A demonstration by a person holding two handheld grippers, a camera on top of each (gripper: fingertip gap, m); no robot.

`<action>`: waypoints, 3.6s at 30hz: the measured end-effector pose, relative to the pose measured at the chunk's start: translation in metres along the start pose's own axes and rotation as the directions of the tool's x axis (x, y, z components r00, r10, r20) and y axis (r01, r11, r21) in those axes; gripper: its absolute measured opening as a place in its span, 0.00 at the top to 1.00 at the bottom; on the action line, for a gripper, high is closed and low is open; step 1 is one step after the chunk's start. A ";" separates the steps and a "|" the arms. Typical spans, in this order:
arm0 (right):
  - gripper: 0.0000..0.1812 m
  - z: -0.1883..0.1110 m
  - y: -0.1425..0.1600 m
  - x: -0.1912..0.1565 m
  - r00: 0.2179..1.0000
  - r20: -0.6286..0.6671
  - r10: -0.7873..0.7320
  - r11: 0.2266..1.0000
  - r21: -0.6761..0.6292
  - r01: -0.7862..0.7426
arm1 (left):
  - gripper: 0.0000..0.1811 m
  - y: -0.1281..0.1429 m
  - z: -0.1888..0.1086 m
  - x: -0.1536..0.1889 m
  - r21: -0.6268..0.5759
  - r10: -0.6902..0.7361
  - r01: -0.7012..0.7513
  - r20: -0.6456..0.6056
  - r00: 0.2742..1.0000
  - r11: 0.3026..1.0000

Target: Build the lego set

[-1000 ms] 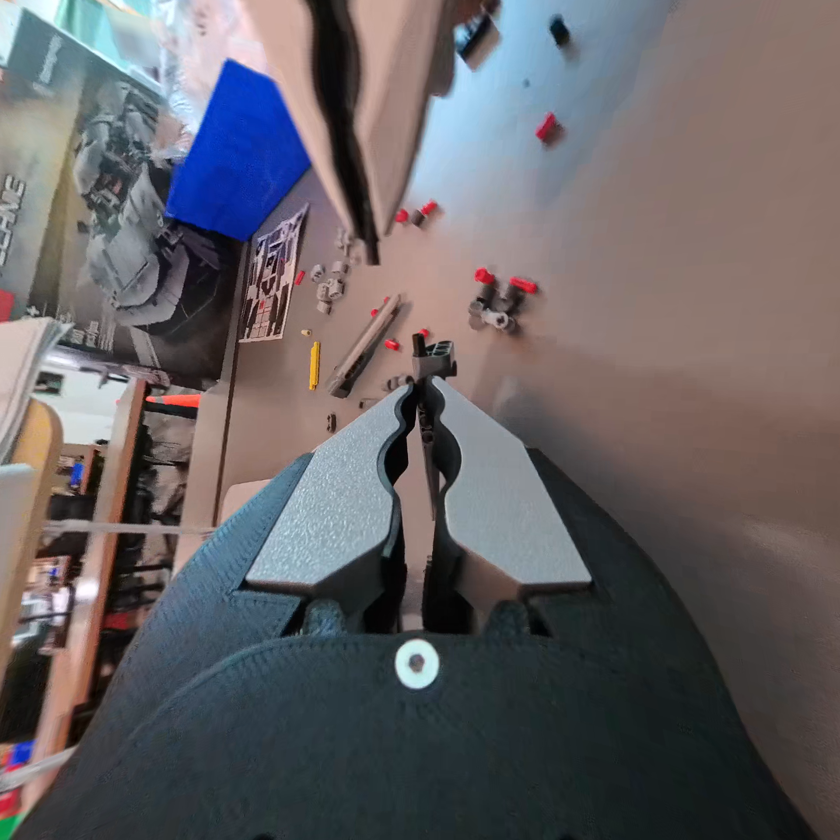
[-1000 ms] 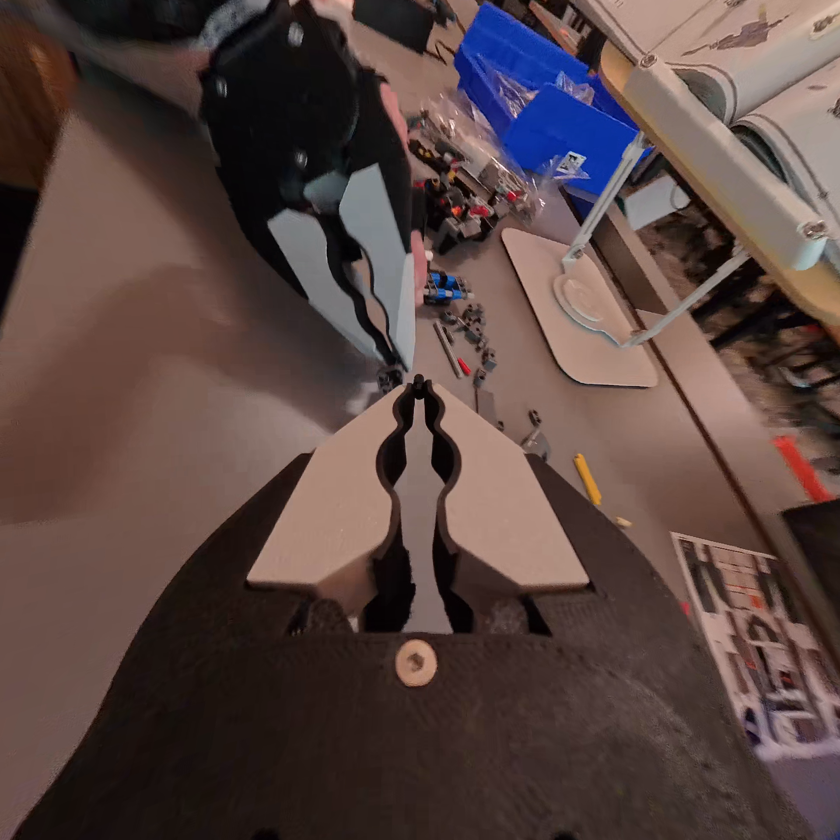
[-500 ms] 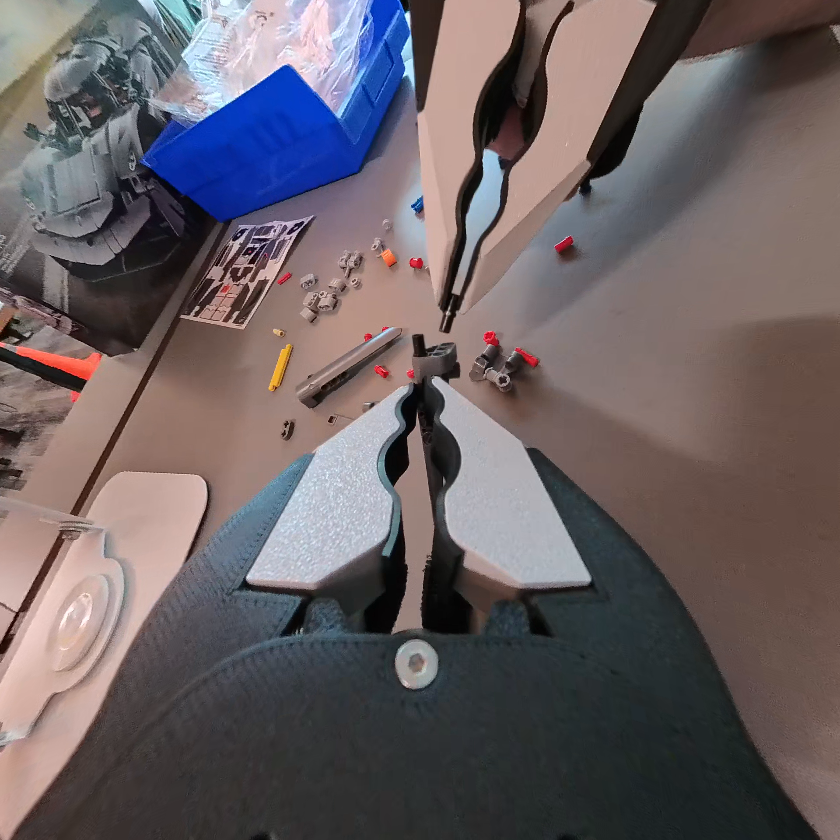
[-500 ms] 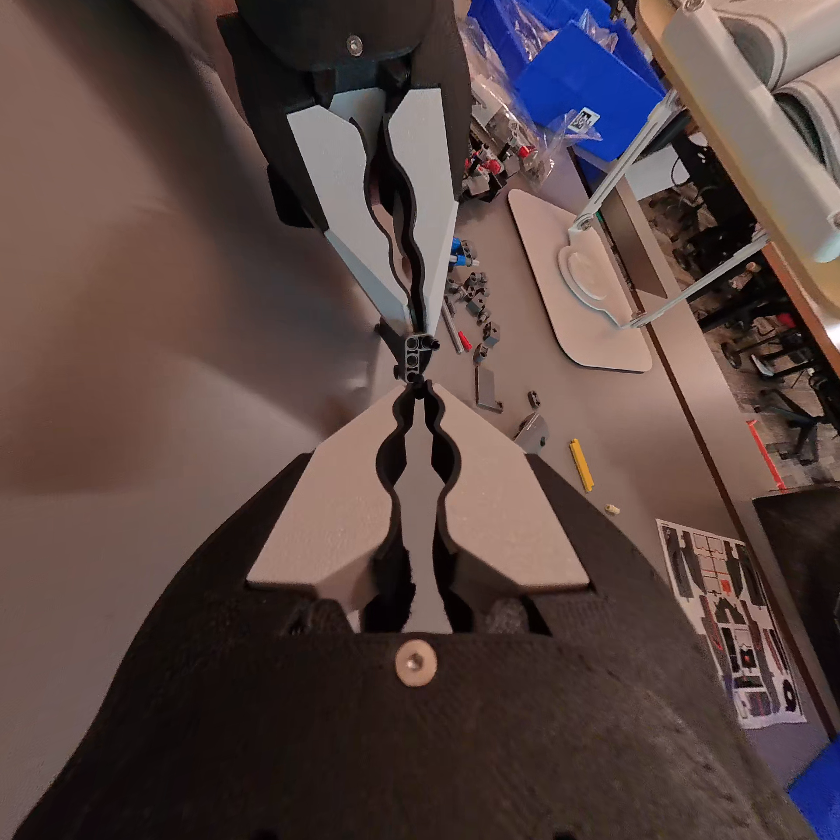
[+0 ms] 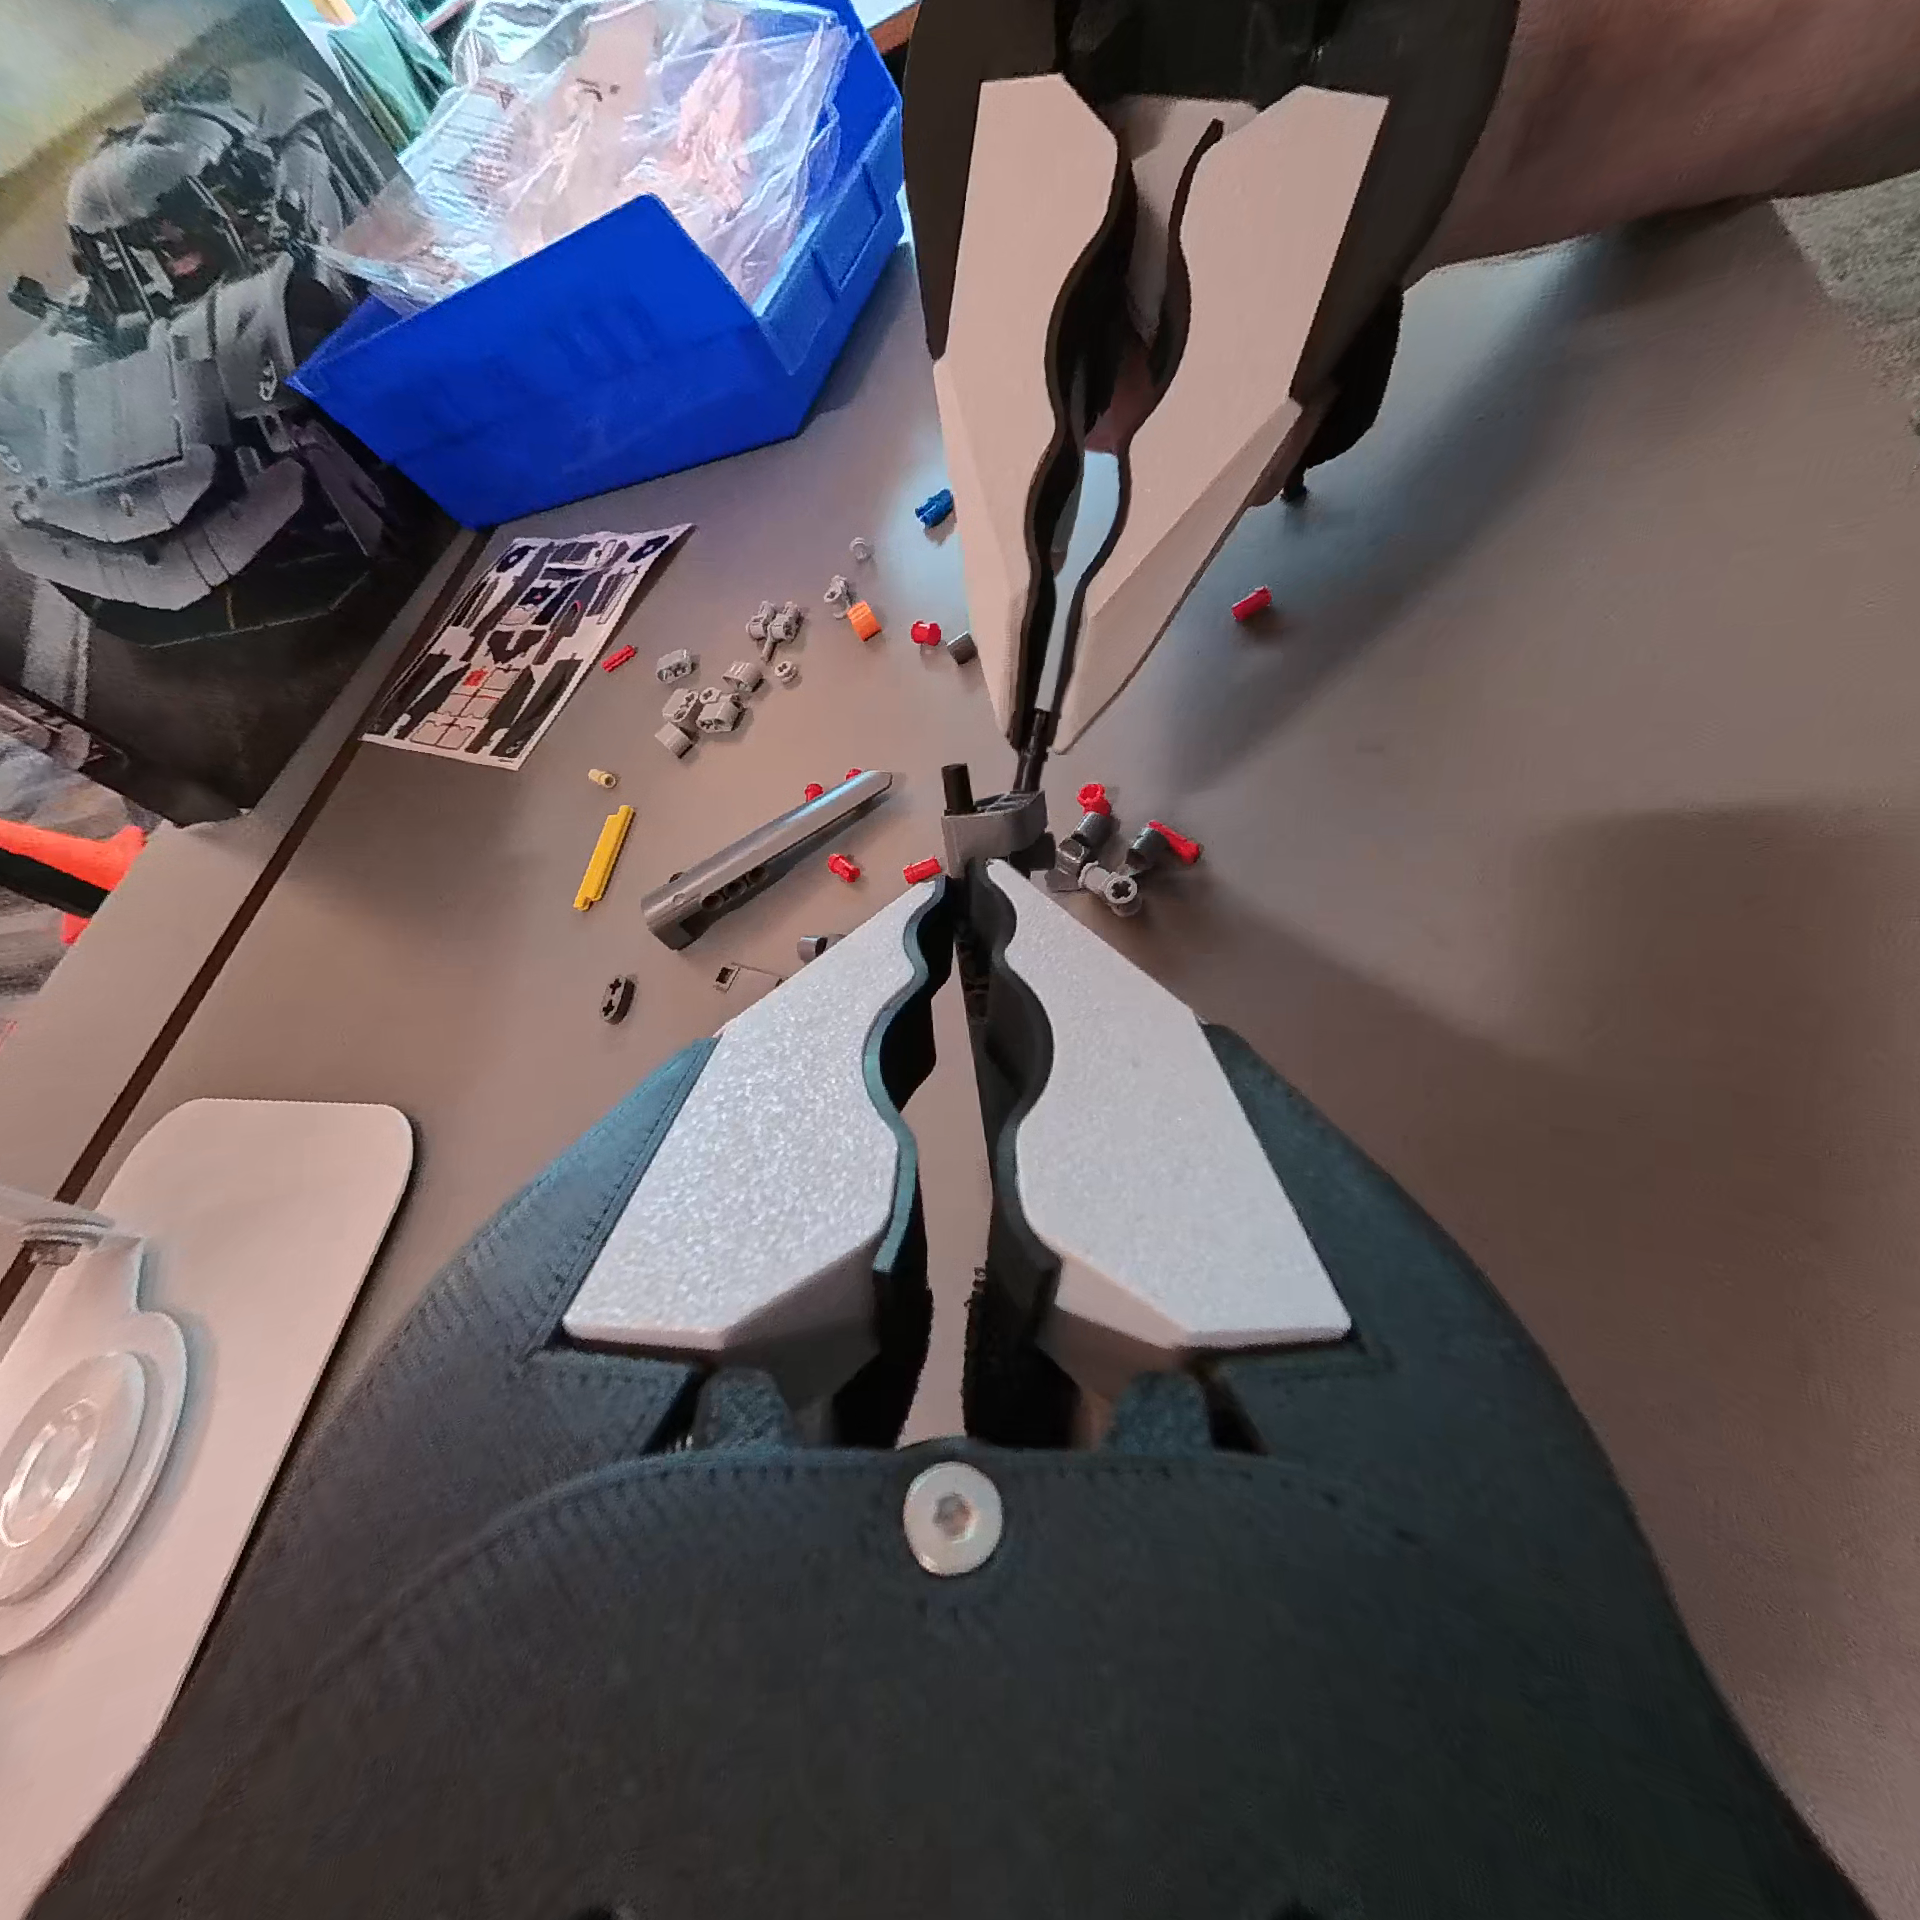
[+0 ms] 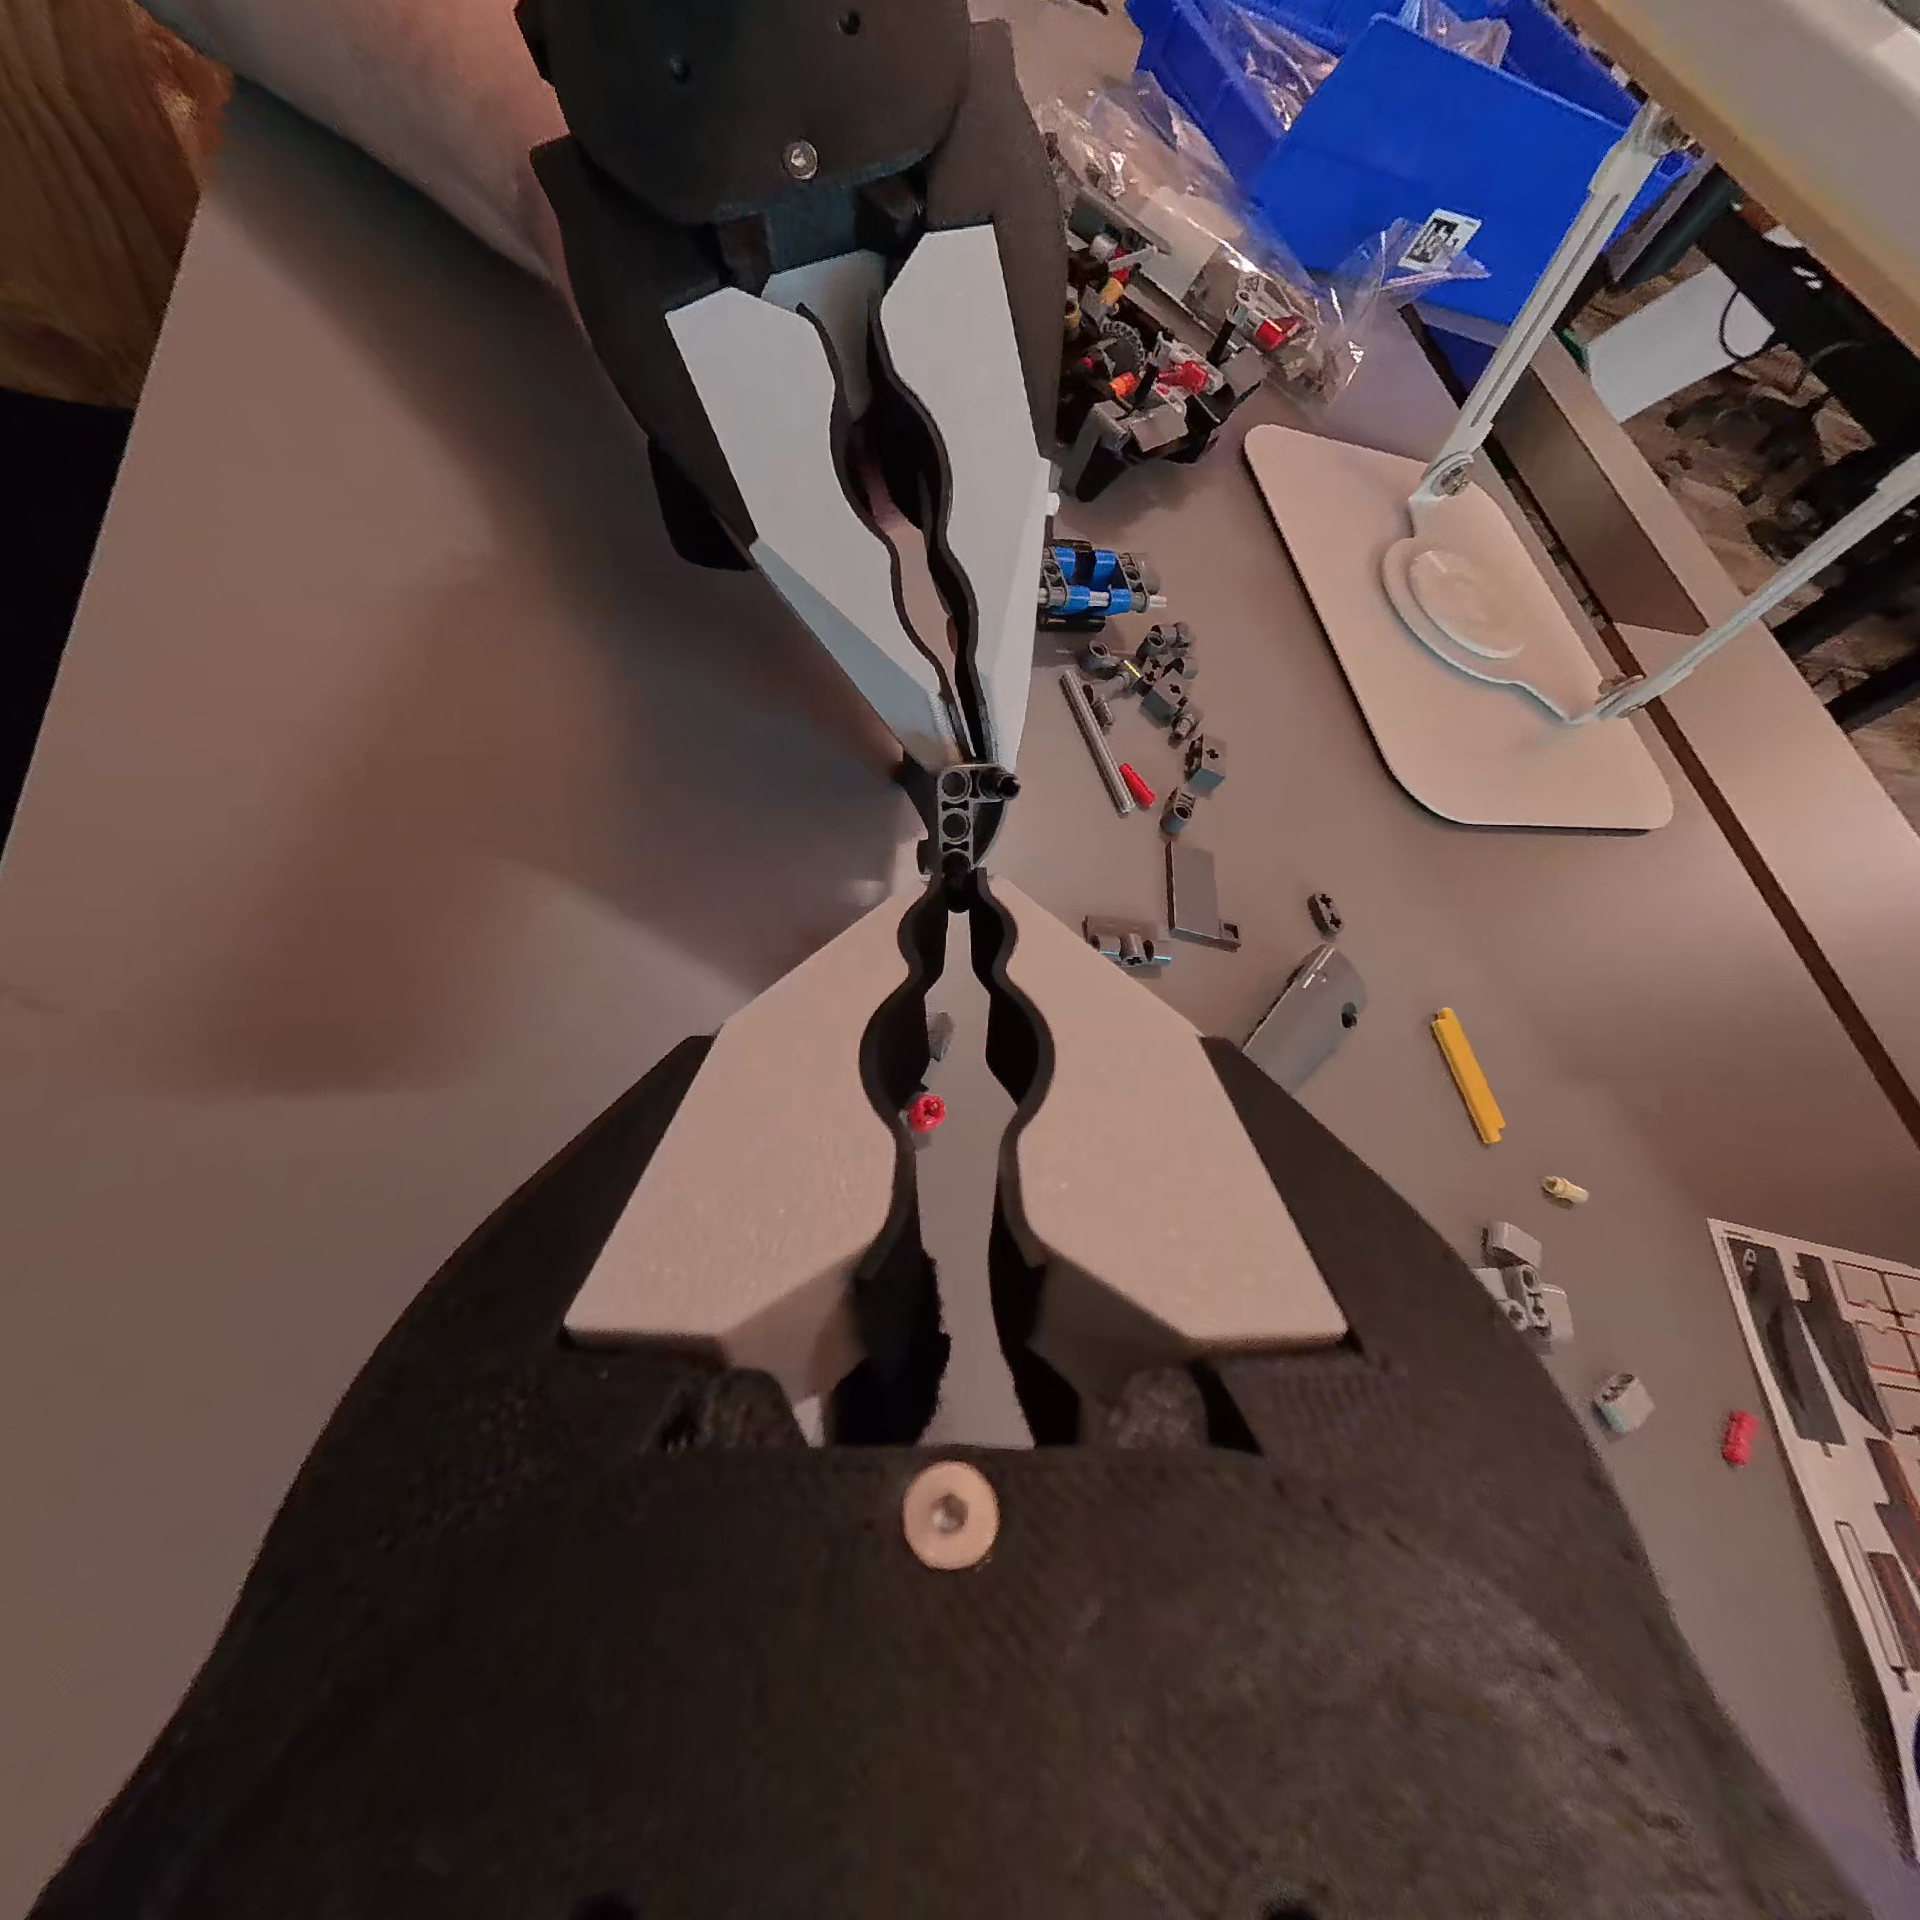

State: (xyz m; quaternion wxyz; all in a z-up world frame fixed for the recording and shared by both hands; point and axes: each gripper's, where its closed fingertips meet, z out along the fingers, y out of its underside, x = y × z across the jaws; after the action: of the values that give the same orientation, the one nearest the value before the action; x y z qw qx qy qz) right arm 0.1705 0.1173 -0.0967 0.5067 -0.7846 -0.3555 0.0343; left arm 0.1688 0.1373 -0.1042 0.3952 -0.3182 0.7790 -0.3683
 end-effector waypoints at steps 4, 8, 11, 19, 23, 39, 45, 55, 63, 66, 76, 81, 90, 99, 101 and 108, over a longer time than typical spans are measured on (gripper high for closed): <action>0.99 -0.001 -0.001 -0.001 0.998 0.041 0.037 0.999 0.021 -0.038 | 1.00 -0.002 0.000 0.001 0.029 -0.016 0.017 -0.017 1.000 0.999; 1.00 -0.005 -0.002 -0.003 0.994 0.092 0.064 0.997 0.034 -0.068 | 1.00 -0.005 -0.001 0.004 0.051 -0.009 0.010 -0.027 1.000 0.999; 0.99 -0.006 -0.001 -0.007 0.992 0.116 0.044 0.999 0.021 -0.047 | 1.00 -0.006 0.000 0.007 0.057 0.020 -0.018 -0.028 0.999 0.998; 1.00 -0.006 0.004 -0.016 0.988 0.153 -0.016 1.000 -0.024 0.020 | 1.00 -0.004 0.002 0.016 0.044 0.066 -0.065 -0.042 0.997 0.997; 1.00 -0.005 0.005 -0.018 0.986 0.164 -0.034 0.999 -0.034 0.041 | 1.00 -0.004 0.002 0.017 0.045 0.076 -0.074 -0.041 0.996 0.996; 0.99 -0.006 0.001 -0.016 0.988 0.120 -0.092 0.995 -0.028 0.096 | 1.00 -0.009 0.000 0.014 0.067 0.026 -0.023 -0.044 0.999 0.998; 0.99 -0.008 -0.005 -0.013 0.992 0.089 -0.092 0.996 0.010 0.091 | 1.00 -0.012 -0.002 0.011 0.089 -0.021 0.025 -0.046 0.999 0.996; 1.00 -0.013 -0.012 -0.010 0.994 0.111 -0.018 0.996 0.093 0.008 | 1.00 -0.021 -0.008 0.008 0.140 -0.065 0.073 -0.062 0.996 0.987; 0.99 -0.014 -0.013 -0.012 0.993 0.117 -0.027 0.995 0.101 0.015 | 1.00 -0.022 -0.009 0.009 0.152 -0.068 0.077 -0.062 0.996 0.985; 0.99 -0.013 -0.013 -0.012 0.992 0.121 -0.029 0.995 0.098 0.017 | 1.00 -0.022 -0.009 0.009 0.153 -0.067 0.075 -0.059 0.996 0.985; 0.99 -0.013 -0.011 -0.014 0.990 0.135 -0.036 0.997 0.075 0.026 | 1.00 -0.022 -0.010 0.010 0.144 -0.032 0.037 -0.039 0.999 0.989; 1.00 -0.012 -0.011 -0.014 0.990 0.134 -0.044 0.997 0.066 0.035 | 1.00 -0.022 -0.010 0.010 0.140 -0.019 0.023 -0.031 0.999 0.990; 1.00 -0.010 -0.006 -0.016 0.989 0.127 -0.082 0.997 0.017 0.081 | 1.00 -0.019 -0.008 0.012 0.108 0.013 -0.010 -0.021 1.000 0.994; 0.99 -0.007 -0.003 -0.017 0.987 0.109 -0.117 0.993 -0.014 0.119 | 1.00 -0.017 -0.007 0.011 0.097 0.022 -0.021 -0.010 1.000 0.995; 1.00 -0.005 -0.004 -0.020 0.986 0.114 -0.124 0.992 -0.016 0.126 | 1.00 -0.022 -0.006 0.015 0.113 0.010 -0.006 -0.029 1.000 0.994; 0.99 -0.005 -0.008 -0.014 0.991 0.076 -0.109 0.994 0.008 0.109 | 1.00 -0.021 -0.008 0.009 0.109 0.014 -0.011 -0.021 1.000 0.994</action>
State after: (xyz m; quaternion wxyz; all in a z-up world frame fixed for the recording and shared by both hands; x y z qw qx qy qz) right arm 0.1574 0.1072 -0.0920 0.4953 -0.7613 -0.4168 0.0372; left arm 0.1623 0.1216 -0.0870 0.4059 -0.2875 0.7640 -0.4110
